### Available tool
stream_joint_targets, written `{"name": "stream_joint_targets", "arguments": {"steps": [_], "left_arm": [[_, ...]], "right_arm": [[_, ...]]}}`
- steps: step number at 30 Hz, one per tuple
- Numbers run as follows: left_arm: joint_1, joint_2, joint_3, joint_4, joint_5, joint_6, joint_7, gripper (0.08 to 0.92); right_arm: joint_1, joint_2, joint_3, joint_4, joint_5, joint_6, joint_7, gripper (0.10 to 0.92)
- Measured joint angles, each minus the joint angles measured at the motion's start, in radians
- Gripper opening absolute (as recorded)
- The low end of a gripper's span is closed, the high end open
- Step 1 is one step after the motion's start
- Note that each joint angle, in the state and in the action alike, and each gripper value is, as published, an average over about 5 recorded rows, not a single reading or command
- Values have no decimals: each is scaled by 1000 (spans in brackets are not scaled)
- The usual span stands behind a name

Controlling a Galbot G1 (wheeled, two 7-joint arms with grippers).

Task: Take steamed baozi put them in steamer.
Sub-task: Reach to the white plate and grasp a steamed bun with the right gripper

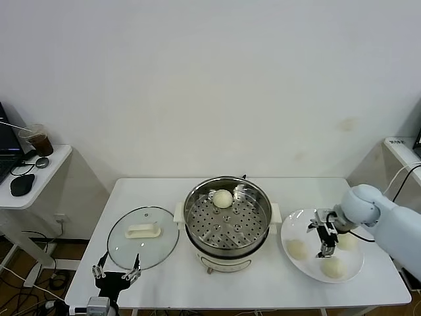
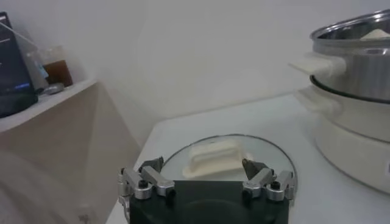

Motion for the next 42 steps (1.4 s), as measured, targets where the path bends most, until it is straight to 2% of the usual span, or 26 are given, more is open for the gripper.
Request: {"name": "stream_joint_targets", "arguments": {"steps": [15,34,37,42], "left_arm": [[0,-1,7,8,6,-1,1,823],[-2,3,8,16,5,-1,2,823],[-2,3,8,17,5,-1,1,823],[-3,2,9,18,5,-1,1,823]], "right_arm": [[-14,92,3,-65,-40,15,5,823],[-28,129,0,-97,-65,26,-18,817],[-29,130,2,-101,-66,26,-18,768],[-28,127,9,-107,-62,26,-20,621]]}}
